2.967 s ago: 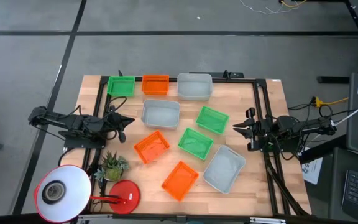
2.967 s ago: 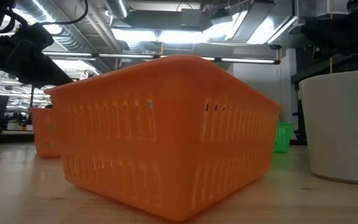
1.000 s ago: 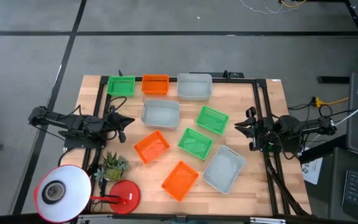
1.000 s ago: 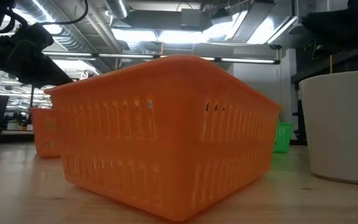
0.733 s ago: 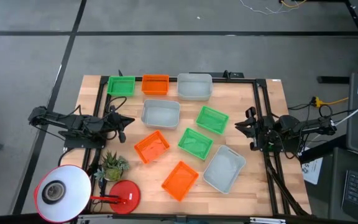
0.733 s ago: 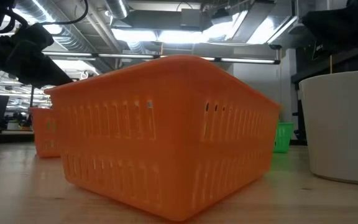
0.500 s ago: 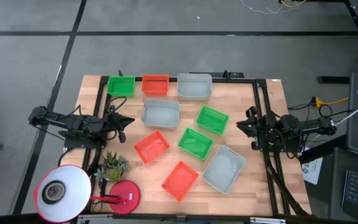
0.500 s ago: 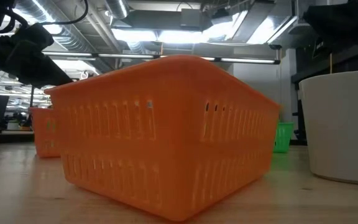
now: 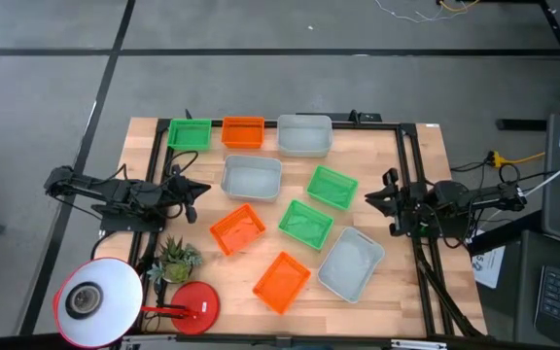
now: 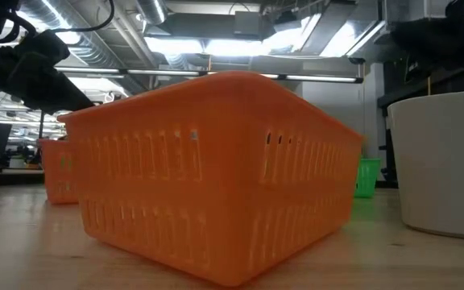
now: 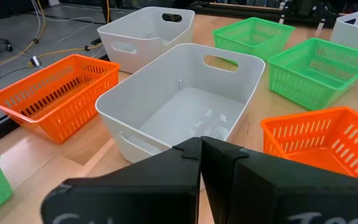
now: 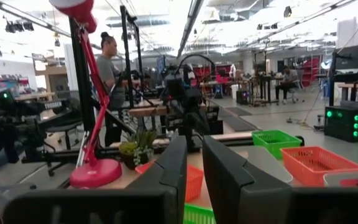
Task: Stack baskets by color
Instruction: Stack the middle gray bin on the top gray bin
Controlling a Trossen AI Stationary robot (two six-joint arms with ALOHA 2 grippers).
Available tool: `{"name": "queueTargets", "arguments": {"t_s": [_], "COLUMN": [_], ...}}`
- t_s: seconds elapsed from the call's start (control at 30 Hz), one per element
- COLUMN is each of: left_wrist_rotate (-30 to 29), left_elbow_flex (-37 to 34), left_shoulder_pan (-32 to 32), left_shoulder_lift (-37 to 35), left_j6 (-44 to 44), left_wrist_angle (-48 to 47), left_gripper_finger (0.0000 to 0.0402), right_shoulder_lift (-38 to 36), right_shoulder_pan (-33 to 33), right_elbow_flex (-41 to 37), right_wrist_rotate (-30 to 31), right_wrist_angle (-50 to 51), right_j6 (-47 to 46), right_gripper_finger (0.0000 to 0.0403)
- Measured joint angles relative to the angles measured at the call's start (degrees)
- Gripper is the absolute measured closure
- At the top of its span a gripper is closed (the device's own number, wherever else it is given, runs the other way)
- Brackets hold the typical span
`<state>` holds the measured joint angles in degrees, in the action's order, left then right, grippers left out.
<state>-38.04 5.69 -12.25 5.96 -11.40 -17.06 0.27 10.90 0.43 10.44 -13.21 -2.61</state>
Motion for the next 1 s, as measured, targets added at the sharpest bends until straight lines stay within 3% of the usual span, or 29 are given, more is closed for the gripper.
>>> {"name": "queueTargets", "arguments": {"t_s": [0.23, 0.43, 0.7, 1.0], "left_wrist_rotate": [0.01, 0.02, 0.01, 0.01], "left_elbow_flex": [0.0, 0.0, 0.0, 0.0], "left_shoulder_pan": [0.01, 0.0, 0.0, 0.0], "left_shoulder_lift": [0.02, 0.01, 0.01, 0.02], "left_j6": [-0.01, 0.0, 0.0, -0.01], "left_wrist_angle": [0.01, 0.0, 0.0, 0.01], "left_gripper_finger": [0.0401, 0.0401, 0.0401, 0.0401], "right_shoulder_lift": [0.02, 3.83, 19.77, 39.53], "right_shoulder_pan": [0.0, 0.02, -0.01, -1.91], "right_elbow_flex": [0.77, 10.48, 28.26, 39.51], "right_wrist_rotate": [0.02, 3.41, 19.36, 21.46], "right_wrist_angle": [-0.33, 7.37, 27.59, 36.23], "right_j6": [-2.34, -0.32, -2.52, -2.96], "right_gripper_finger": [0.035, 0.035, 0.035, 0.035]}}
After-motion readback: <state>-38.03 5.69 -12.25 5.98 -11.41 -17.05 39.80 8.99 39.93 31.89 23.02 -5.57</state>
